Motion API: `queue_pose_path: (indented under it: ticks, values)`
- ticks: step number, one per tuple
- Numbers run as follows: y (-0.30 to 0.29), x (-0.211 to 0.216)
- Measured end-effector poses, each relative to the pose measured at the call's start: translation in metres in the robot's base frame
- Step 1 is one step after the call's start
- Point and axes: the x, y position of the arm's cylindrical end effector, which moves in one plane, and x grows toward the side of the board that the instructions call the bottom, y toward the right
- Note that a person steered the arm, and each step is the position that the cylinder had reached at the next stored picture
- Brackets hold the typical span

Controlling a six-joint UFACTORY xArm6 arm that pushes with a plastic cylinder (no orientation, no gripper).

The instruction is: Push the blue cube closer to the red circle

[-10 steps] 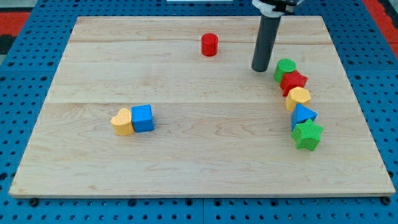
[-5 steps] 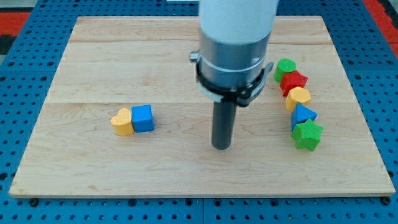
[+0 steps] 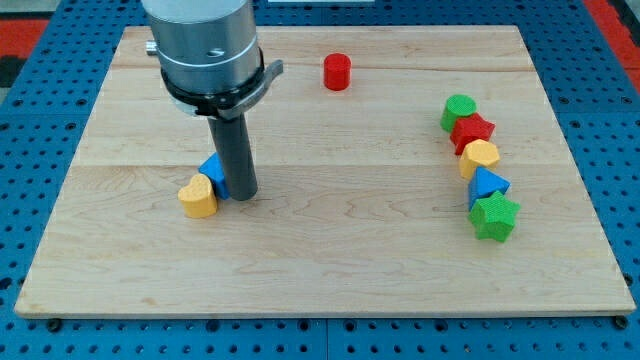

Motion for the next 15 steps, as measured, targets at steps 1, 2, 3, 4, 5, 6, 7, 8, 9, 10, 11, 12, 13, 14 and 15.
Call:
queue_pose_path:
  ticks: [1, 2, 3, 4, 5, 6, 7, 8, 9, 10, 11, 12, 13, 14, 15]
  values:
    - [-0.025, 0.010]
    - [-0.050, 0.004]
    - [-0.053, -0.017]
    - [-0.052, -0.044]
    - [-0.052, -0.077]
    - [-0.052, -0.113]
    - [-0.038, -0.150]
    - [-0.005, -0.173]
    - [0.026, -0.170]
    - [0.025, -0.147]
    - [0.026, -0.122]
    - [0.039, -0.097]
    - [0.055, -0.097]
    - [0.087, -0.111]
    - [0.115, -0.134]
